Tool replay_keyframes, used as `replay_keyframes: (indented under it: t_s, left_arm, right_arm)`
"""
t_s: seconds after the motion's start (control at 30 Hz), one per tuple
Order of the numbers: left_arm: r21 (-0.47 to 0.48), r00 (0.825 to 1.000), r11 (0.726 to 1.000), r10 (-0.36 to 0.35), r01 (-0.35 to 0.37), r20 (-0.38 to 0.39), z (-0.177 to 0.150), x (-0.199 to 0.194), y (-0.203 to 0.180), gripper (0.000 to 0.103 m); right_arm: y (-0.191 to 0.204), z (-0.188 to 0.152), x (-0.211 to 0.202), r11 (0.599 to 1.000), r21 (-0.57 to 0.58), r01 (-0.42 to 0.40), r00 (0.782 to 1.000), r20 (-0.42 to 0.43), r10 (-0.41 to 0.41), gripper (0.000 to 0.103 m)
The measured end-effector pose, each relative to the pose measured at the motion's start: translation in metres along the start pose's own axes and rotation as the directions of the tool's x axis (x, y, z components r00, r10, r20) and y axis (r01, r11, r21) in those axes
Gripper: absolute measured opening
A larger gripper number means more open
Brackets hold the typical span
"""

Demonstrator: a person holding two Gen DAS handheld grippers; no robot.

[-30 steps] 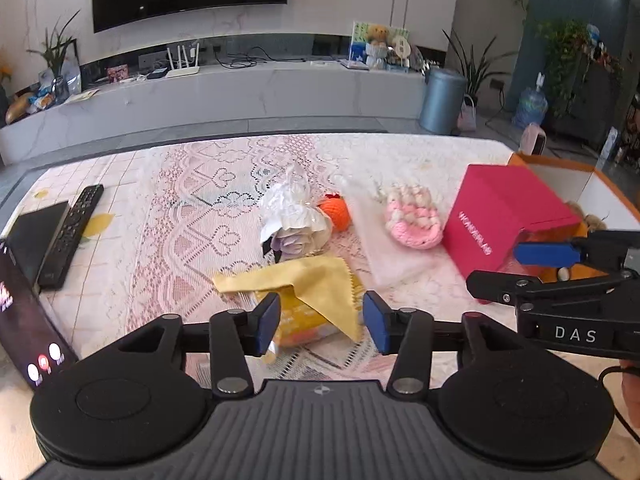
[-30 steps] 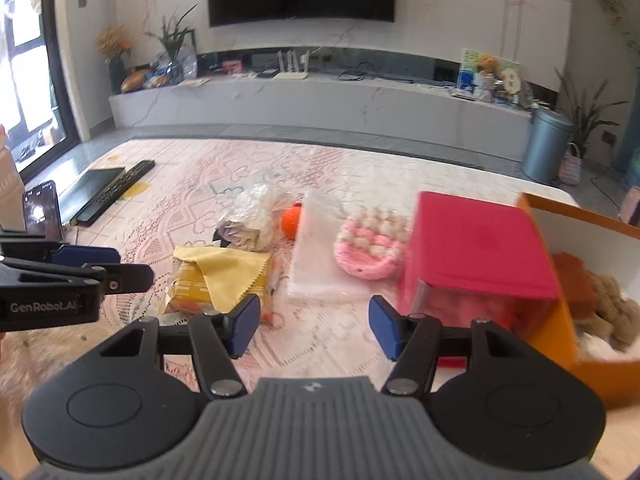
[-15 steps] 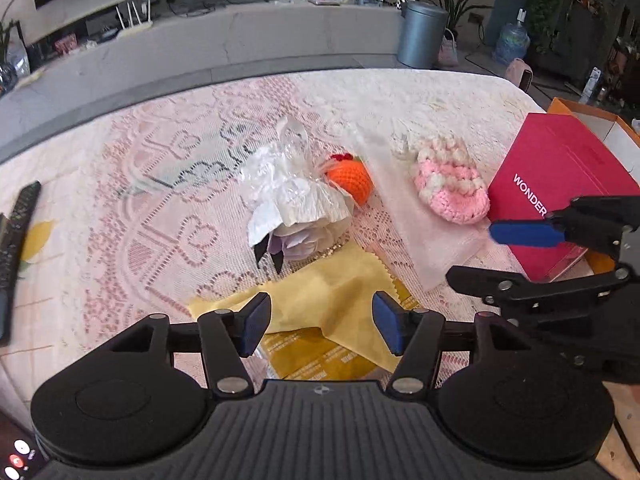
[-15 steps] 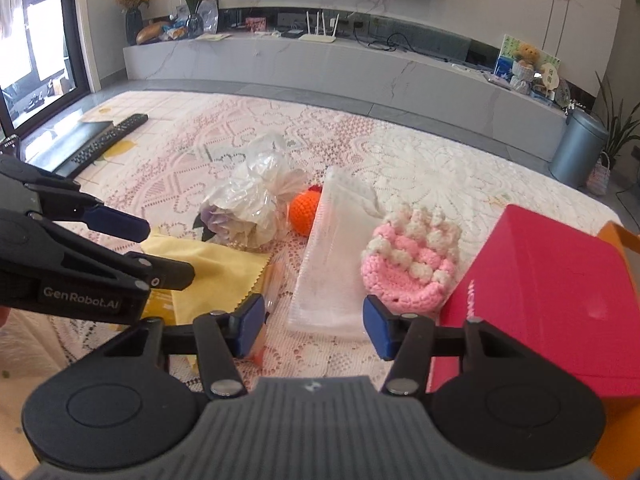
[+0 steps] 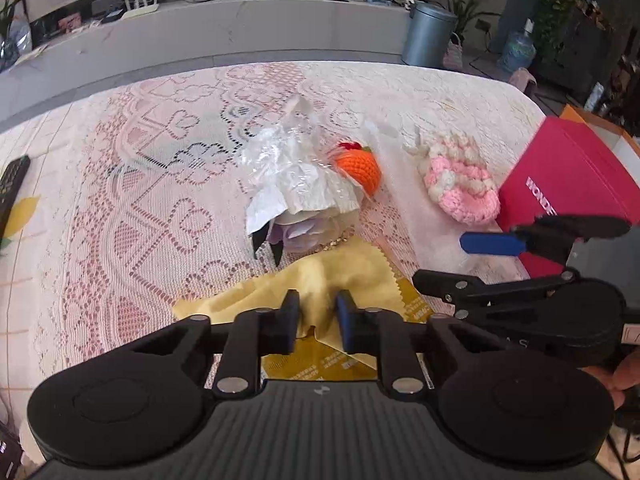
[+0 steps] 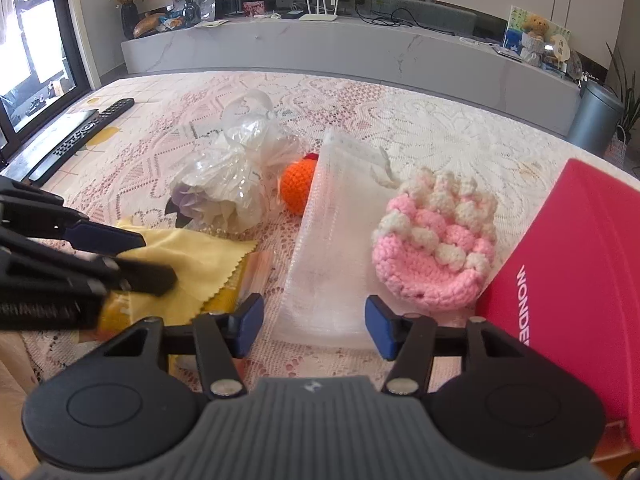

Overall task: Organize soft objects
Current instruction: 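Grasp the yellow cloth with the left tool while the right tool grasps the clear plastic bag, then carry the yellow cloth and clear bag into the orange box and open both tools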

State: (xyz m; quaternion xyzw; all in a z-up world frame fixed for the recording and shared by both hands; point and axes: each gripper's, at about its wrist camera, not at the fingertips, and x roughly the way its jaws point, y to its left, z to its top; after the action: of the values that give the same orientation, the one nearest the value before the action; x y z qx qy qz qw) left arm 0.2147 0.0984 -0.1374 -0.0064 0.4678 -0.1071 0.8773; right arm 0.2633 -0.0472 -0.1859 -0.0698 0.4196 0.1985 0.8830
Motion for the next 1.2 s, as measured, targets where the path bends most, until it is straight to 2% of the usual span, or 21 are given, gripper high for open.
replay_keyframes:
  t_s: [0.03,0.07,0.13,0.3,0.4,0.53,0.67,0.83,1.03,1.2]
  left_arm:
    - [-0.007,1.0,1.0,0.01,-0.01,-0.002,0.0,0.001,0.002,0.006]
    - [-0.008,1.0,1.0,0.023,-0.023,-0.003,0.0,0.001,0.002,0.003]
    - [-0.01,0.999,0.999,0.037,-0.037,0.01,0.0,-0.001,0.001,0.002]
    - [-0.085,0.995,0.995,0.052,-0.045,0.086,0.001,-0.017,0.009,0.001]
    - [-0.117,0.993,0.993,0.043,-0.03,0.11,0.001,-0.025,0.01,0.001]
    - [-0.116,0.989,0.993,0.031,-0.014,0.142,0.003,-0.039,0.004,0.001]
    - [-0.137,0.986,0.991,0.023,-0.001,0.164,0.002,-0.053,-0.004,0.001]
    - [-0.174,0.981,0.984,0.014,0.02,0.192,-0.008,-0.075,-0.012,0.001]
    - [-0.197,0.971,0.98,0.008,0.04,0.24,-0.018,-0.108,-0.026,0.001]
    - [-0.199,0.962,0.979,0.008,0.048,0.275,-0.029,-0.135,-0.043,0.001]
  right_arm:
    - [-0.002,-0.001,0.003,1.0,0.011,-0.001,1.0,-0.006,0.001,0.056]
    - [-0.003,-0.003,0.005,1.0,0.021,-0.004,1.0,-0.013,0.004,0.056]
    - [0.0,-0.004,0.006,1.0,-0.002,0.015,1.0,-0.001,-0.015,0.049]
    - [0.001,-0.005,0.005,0.999,-0.029,0.043,0.999,0.016,-0.043,0.012]
    - [-0.003,-0.005,0.004,0.999,-0.017,0.052,0.998,0.019,-0.051,0.001]
    - [-0.001,-0.002,-0.009,0.998,-0.025,0.051,0.998,0.041,-0.05,0.001]
    - [0.01,0.003,-0.038,0.998,-0.058,0.028,0.996,0.084,-0.024,0.0]
    - [0.014,0.007,-0.077,0.999,-0.034,-0.017,0.993,0.112,0.02,0.0]
    - [0.017,-0.003,-0.125,0.998,-0.003,-0.062,0.989,0.138,0.062,0.0]
    - [0.015,-0.017,-0.167,0.998,0.019,-0.065,0.982,0.177,0.061,0.0]
